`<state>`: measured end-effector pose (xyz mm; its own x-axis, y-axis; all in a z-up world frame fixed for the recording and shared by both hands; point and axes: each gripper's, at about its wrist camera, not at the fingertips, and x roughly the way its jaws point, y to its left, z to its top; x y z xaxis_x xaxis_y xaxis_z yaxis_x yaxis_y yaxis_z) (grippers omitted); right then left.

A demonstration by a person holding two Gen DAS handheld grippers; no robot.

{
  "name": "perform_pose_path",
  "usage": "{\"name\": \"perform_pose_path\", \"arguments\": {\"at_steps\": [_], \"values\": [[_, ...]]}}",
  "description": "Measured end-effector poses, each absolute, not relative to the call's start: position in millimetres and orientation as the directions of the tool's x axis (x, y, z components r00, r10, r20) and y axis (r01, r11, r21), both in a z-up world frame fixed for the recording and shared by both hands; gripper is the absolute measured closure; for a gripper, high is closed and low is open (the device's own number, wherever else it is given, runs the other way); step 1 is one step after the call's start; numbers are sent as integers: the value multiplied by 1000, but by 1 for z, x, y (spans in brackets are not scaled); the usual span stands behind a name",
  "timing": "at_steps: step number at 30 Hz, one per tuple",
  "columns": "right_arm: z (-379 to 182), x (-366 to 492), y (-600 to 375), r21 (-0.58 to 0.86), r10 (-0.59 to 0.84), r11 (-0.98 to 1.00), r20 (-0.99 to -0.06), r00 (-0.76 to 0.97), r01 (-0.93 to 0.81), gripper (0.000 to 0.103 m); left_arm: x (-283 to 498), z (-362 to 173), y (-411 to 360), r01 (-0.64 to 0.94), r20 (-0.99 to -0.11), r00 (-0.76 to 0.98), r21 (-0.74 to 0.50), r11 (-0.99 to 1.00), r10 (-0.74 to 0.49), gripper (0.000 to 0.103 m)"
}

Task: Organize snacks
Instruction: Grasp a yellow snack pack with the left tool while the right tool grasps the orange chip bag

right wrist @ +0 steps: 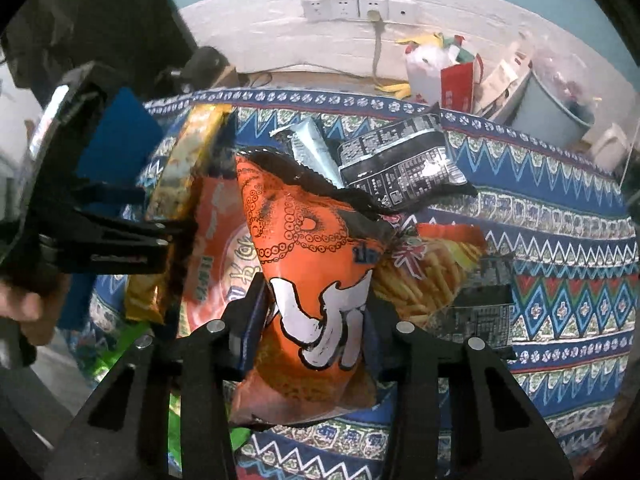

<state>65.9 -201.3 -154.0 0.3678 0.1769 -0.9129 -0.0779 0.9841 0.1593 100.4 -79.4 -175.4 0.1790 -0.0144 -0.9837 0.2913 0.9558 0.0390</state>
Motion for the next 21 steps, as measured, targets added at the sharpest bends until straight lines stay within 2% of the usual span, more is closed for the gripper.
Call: {"name": "perform_pose_path", "arguments": {"at_steps": [2,3,4,5,7,8,13,21], "values": [[-152,66,-202,165,181,983,-908,377,-76,62,101,-174,-77,281,-981,190,26,959,-29,22],[-151,66,-202,166,183,983,-906,382,-77,62,101,-174,-76,281,-981,194,25,959,-31,26],[-149,66,-201,167,185,983,-903,387,-80,62,102,-173,-76,284,-979,202,32,958,-28,34],[-148,66,-201,165,184,983,-901,393,-81,62,101,-172,-74,288,-977,211,36,957,-26,38],[-145,67,-200,161,181,983,-896,404,-85,62,101,-170,-72,290,-977,204,8,957,-54,62],[-144,67,-200,160,182,983,-895,408,-86,62,101,-170,-71,290,-979,195,-8,957,-67,66],[-144,70,-193,146,173,985,-896,409,-97,62,97,-167,-73,302,-977,205,8,953,-57,72],[-133,70,-188,121,157,987,-883,443,-110,64,87,-143,-64,299,-963,255,-12,954,-92,72]]}}
